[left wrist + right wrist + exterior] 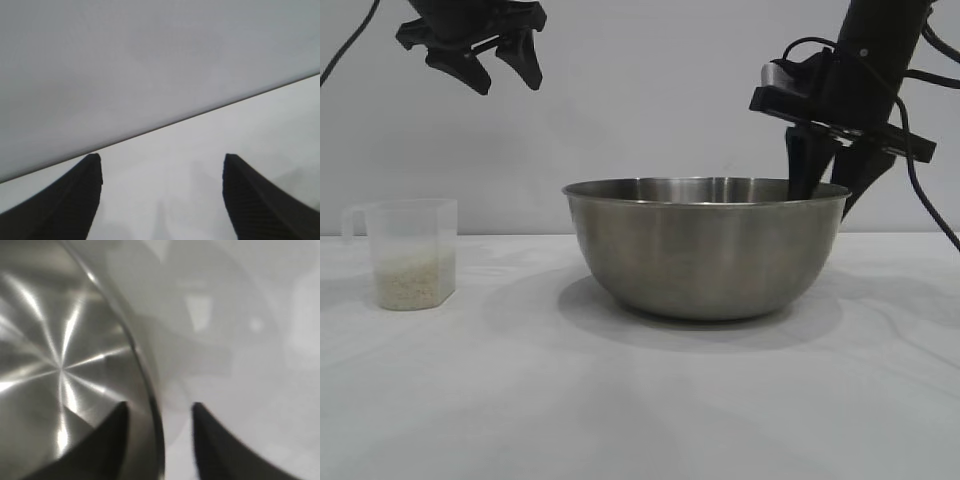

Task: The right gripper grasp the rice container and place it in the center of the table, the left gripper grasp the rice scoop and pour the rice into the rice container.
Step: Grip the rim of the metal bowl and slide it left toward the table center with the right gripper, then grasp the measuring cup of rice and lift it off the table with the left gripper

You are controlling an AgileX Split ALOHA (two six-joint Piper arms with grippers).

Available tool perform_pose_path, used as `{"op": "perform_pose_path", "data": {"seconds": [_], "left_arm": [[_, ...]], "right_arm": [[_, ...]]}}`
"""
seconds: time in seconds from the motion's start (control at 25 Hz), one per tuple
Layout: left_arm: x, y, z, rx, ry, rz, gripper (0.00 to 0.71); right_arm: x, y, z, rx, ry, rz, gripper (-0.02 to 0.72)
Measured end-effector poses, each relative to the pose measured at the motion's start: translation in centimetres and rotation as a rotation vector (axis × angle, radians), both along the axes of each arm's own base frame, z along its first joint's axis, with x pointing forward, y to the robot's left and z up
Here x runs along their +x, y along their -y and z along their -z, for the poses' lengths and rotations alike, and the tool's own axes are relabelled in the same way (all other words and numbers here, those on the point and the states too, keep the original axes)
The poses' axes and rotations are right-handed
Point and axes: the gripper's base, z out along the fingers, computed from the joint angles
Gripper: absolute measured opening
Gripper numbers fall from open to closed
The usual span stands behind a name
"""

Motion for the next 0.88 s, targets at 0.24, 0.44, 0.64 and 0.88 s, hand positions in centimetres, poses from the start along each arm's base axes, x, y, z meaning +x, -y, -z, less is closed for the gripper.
{"op": "perform_pose_path", "data": {"seconds": [0.24, 0.44, 0.64, 0.88], "left_arm": [[0.0, 0.0, 0.0, 0.000, 0.000, 0.000, 0.433], [0.0, 0.0, 0.0, 0.000, 0.000, 0.000, 0.433], [0.0, 0.0, 0.0, 0.000, 0.000, 0.000, 0.433], [0.0, 0.0, 0.0, 0.004, 0.001, 0.001, 0.433]], "right_arm": [[-1.3, 0.8, -6.0, -0.036, 0.158, -0.026, 0.491], [-1.2, 1.1, -9.0, -0.043, 0.347, -0.037, 0.491], [-1.2, 1.4, -6.8, -0.065, 0.384, -0.023, 0.491], [-4.1, 2.7, -3.0, -0.095, 0.436, 0.025, 0.491]]}}
